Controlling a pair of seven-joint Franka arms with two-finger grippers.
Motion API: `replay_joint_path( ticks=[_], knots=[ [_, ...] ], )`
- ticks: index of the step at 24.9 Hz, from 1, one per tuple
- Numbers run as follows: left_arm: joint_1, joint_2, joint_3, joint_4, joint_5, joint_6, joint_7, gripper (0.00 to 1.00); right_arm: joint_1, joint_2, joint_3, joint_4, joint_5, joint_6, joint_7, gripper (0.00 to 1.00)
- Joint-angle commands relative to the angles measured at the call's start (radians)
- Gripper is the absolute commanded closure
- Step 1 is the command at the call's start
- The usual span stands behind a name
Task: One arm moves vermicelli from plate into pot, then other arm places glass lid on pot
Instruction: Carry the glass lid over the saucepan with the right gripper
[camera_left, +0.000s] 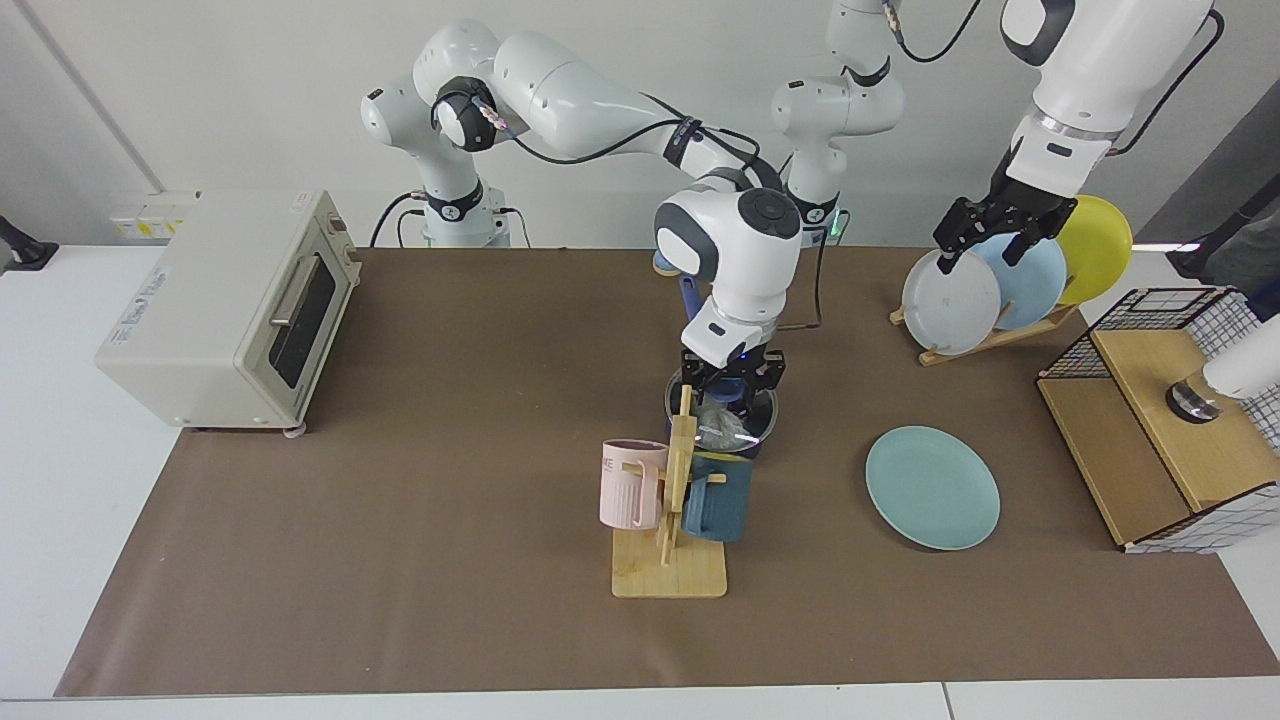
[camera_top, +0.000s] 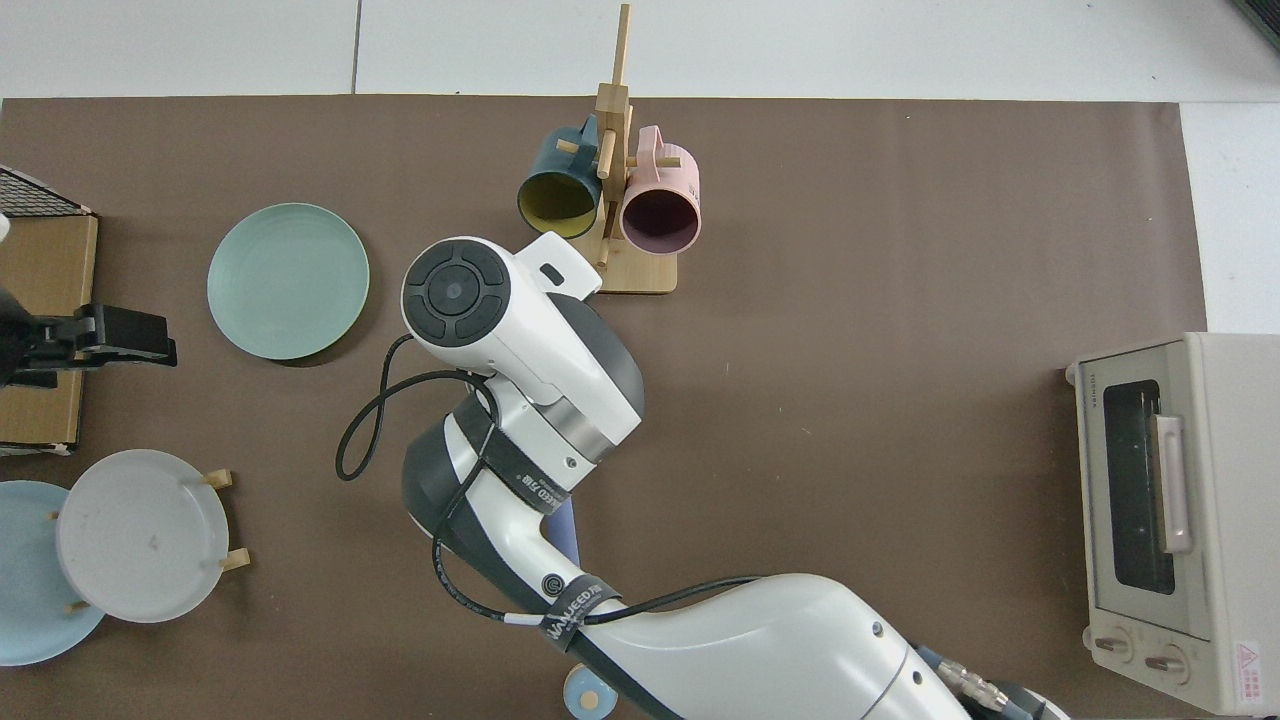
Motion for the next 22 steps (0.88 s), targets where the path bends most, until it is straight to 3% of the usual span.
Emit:
replay_joint_path(
  ticks=[1,14,17,22],
  knots=[
    [0.004,-0.016,-0.01,-0.012,0.015,-0.012,0.006,0.0,-0.009,0.0,0.008,0.019,0.018,-0.027,0.004,0.0],
    [0.007,-0.016,-0.015,-0.012,0.015,-0.012,0.006,0.0,-0.115,-0.182,-0.001,-0.011,0.008,-0.139,-0.068,0.0],
    [0.007,-0.016,-0.015,-0.012,0.015,-0.012,0.006,0.0,-0.185,-0.268,0.001,-0.079,0.012,-0.161,-0.116,0.0],
    [0.007,-0.016,-0.015,-0.012,0.015,-0.012,0.006,0.0,-0.297,-0.457,0.001,-0.296,0.012,-0.165,-0.188,0.0]
  ],
)
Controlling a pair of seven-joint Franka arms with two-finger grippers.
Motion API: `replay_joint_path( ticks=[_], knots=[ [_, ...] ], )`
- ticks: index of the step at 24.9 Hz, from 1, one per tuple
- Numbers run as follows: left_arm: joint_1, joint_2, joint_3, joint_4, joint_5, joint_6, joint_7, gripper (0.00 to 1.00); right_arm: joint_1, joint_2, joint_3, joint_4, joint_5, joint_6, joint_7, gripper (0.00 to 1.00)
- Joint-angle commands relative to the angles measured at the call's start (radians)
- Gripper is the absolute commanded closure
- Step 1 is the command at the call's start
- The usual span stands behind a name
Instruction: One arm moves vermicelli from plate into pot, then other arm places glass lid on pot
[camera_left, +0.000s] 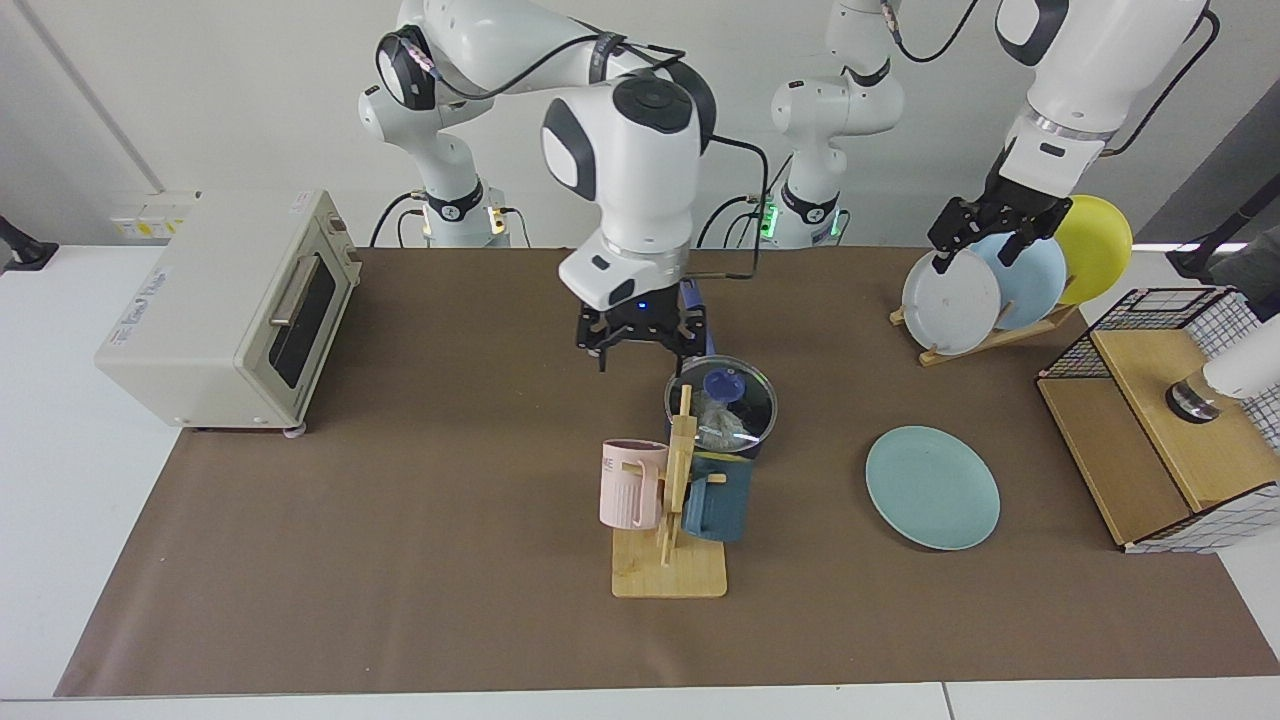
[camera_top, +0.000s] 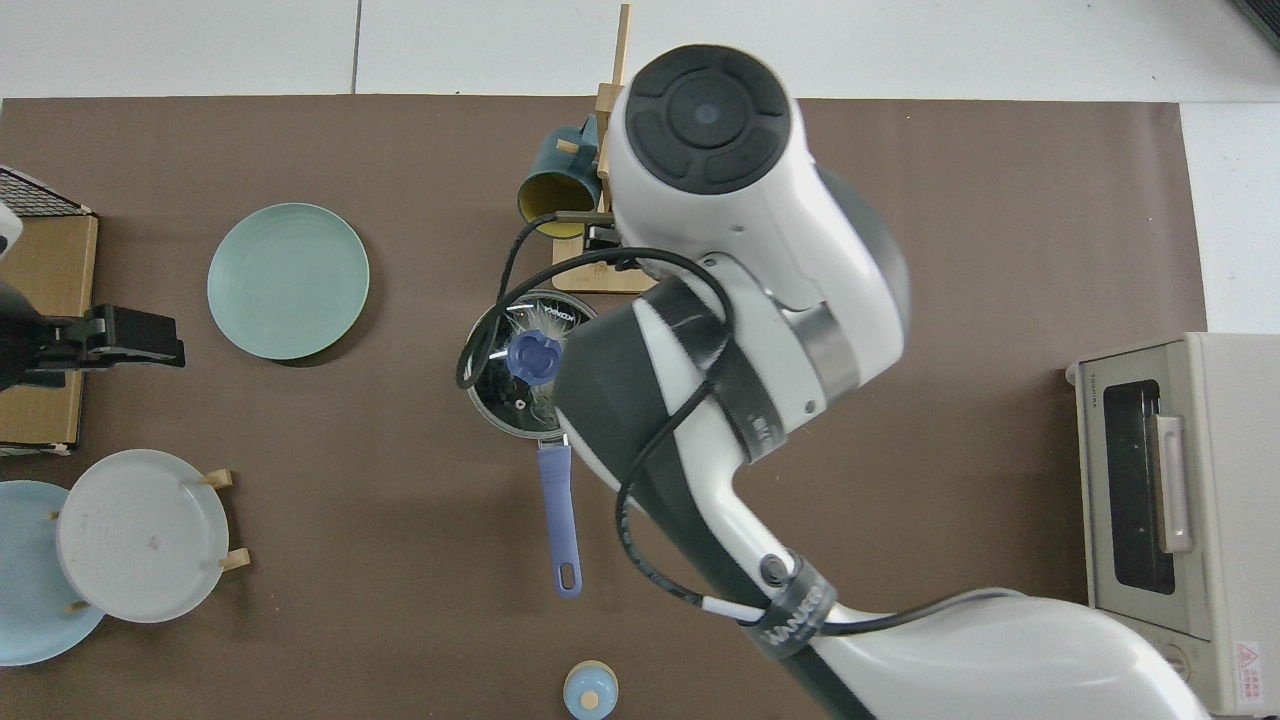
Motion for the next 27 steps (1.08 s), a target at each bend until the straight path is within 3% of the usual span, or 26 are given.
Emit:
replay_joint_path(
  ticks=[1,14,27],
  knots=[
    [0.008,-0.016,-0.005,-0.011,0.015,-0.011,0.006,0.0,-0.115,-0.233,0.011,-0.298,0.012,0.009,-0.09,0.0],
    [0.008,-0.016,-0.005,-0.011,0.015,-0.011,0.006,0.0,-0.35,-0.526,0.011,-0.66,0.01,0.014,-0.406,0.0],
    [0.008,-0.016,-0.005,-0.012,0.015,-0.011,0.006,0.0,-0.513,-0.643,0.011,-0.909,0.009,0.19,-0.571,0.01]
  ],
)
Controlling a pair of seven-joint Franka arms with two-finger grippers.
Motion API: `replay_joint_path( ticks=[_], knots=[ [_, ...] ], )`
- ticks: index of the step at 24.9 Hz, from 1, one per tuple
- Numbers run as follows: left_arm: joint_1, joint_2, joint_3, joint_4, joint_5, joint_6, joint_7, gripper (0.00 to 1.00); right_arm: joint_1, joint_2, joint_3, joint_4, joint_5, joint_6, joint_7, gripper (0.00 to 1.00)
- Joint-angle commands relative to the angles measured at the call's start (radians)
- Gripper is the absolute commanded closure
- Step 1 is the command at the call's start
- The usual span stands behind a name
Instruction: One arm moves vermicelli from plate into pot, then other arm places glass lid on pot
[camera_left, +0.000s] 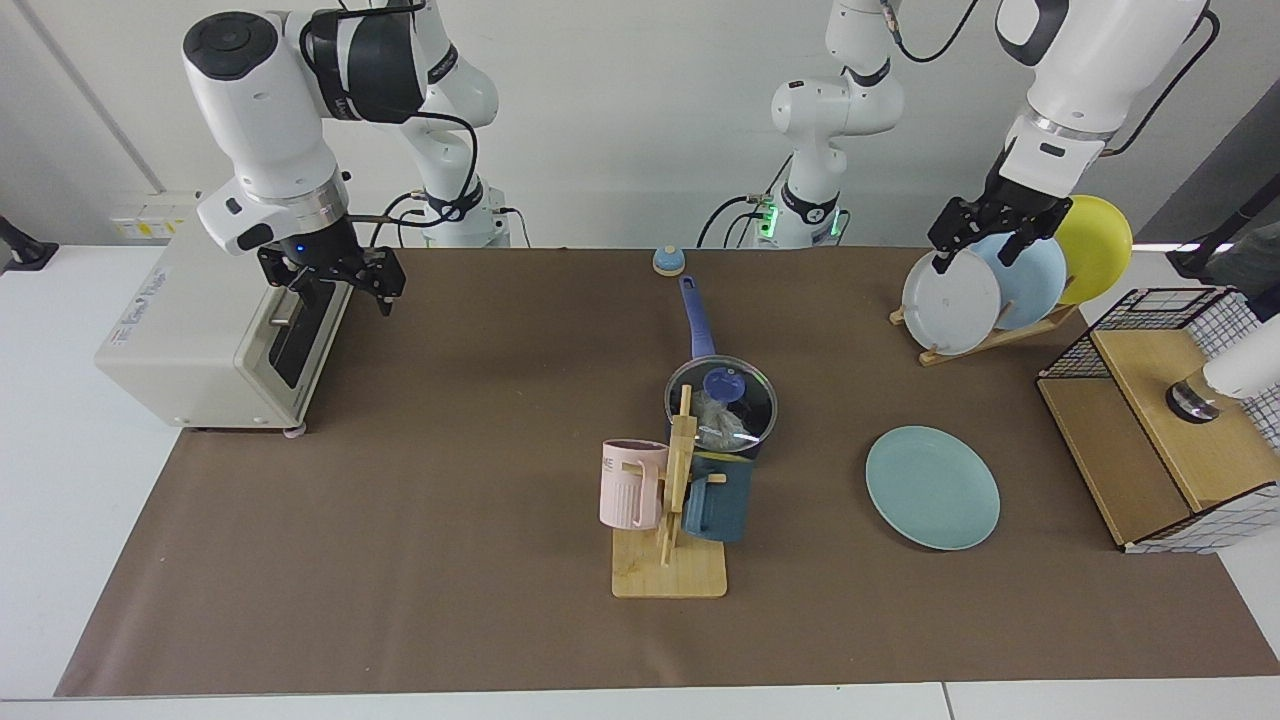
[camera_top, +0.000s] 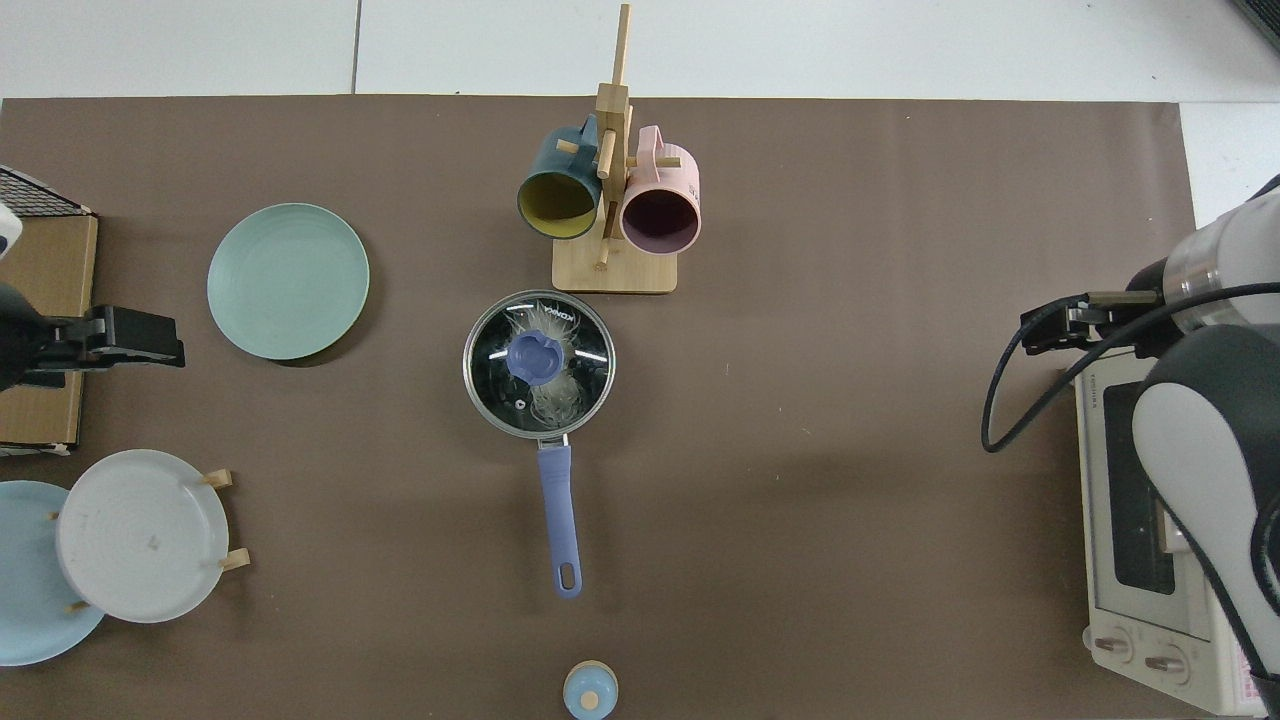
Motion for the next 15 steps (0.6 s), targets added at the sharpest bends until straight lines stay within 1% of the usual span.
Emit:
replay_joint_path(
  ticks=[1,15],
  knots=[
    [0.008,-0.016,-0.005,-0.012,0.015,-0.01,0.006,0.0,-0.045,-0.078,0.016,-0.144,0.009,0.109,-0.053,0.01],
    [0.008,-0.016,-0.005,-0.011,0.015,-0.01,0.006,0.0,-0.044,-0.064,0.023,-0.105,0.021,0.106,-0.059,0.0]
  ],
)
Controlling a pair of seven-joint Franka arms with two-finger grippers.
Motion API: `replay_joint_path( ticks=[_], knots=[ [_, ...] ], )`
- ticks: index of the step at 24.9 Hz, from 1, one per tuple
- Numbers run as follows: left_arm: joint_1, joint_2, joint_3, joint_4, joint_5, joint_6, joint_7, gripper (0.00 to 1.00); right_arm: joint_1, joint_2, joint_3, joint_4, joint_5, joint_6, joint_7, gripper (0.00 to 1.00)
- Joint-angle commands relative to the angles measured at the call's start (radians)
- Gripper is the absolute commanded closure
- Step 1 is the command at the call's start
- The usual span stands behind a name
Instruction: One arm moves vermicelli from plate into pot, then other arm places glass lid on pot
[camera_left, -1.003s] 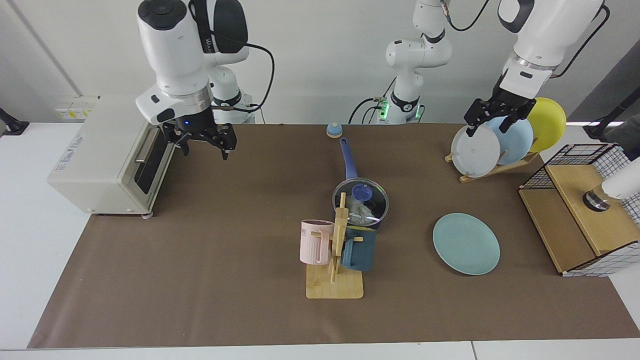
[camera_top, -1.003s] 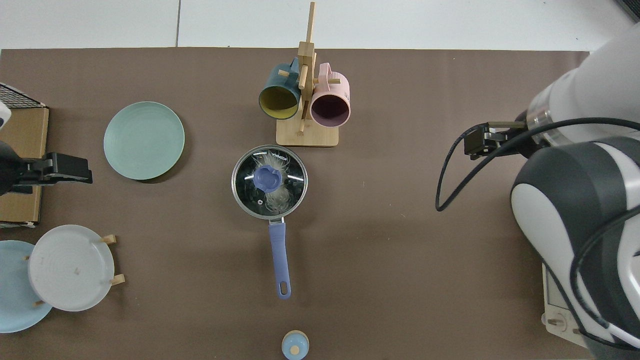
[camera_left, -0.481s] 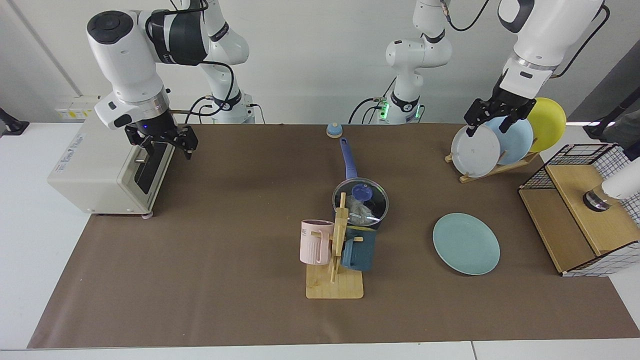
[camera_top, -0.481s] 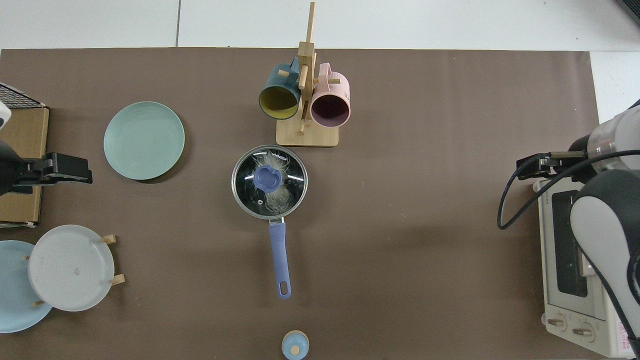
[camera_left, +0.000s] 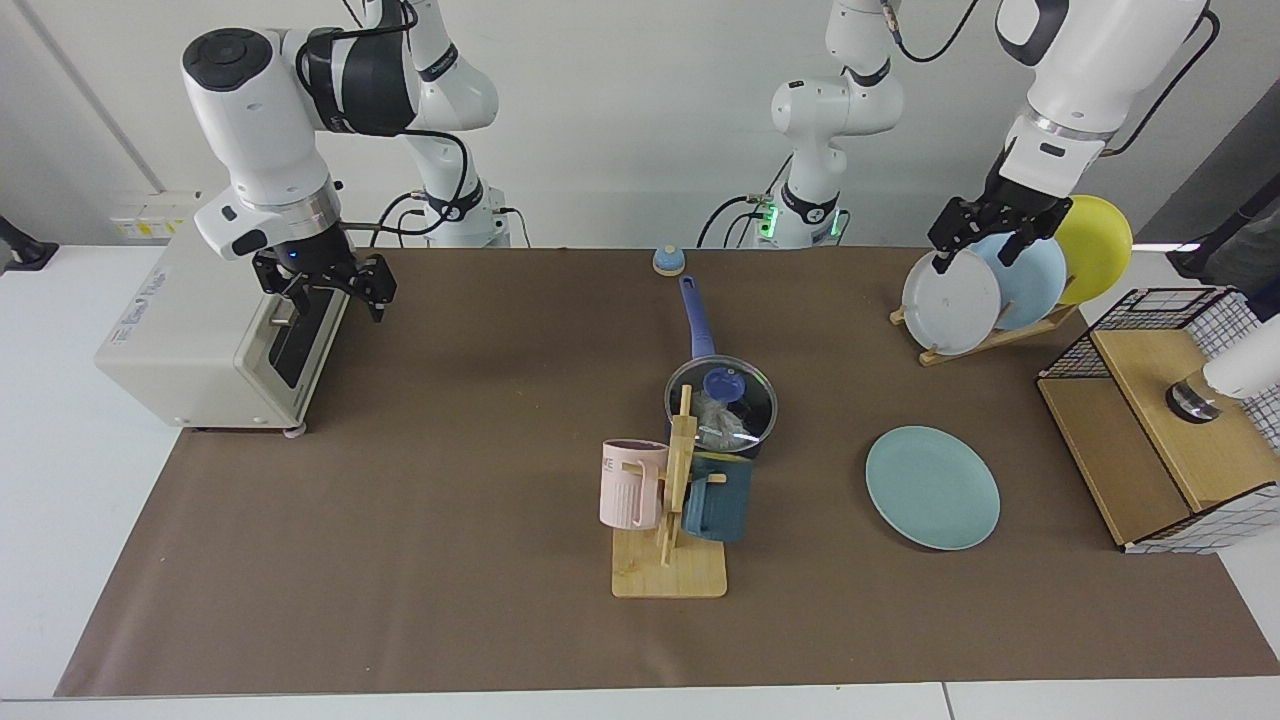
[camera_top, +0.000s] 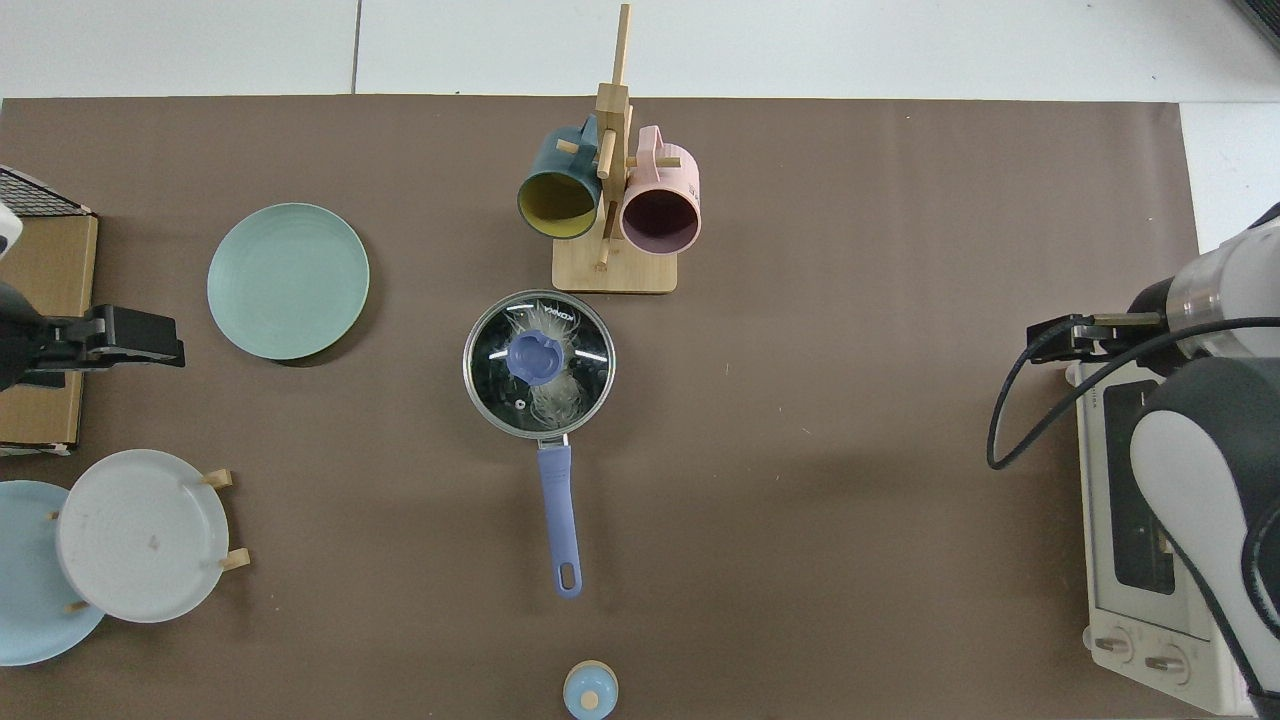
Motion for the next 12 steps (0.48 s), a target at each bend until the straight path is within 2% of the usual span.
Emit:
replay_joint_path(
  ticks=[1,12],
  knots=[
    [0.008,-0.016,-0.005,-0.011,0.015,-0.01,0.006,0.0,-0.016,-0.019,0.014,-0.007,0.022,0.018,-0.04,0.0],
    [0.008,-0.016,-0.005,-0.011,0.015,-0.01,0.006,0.0,-0.016,-0.018,0.017,0.007,0.027,0.013,-0.04,0.0]
  ],
)
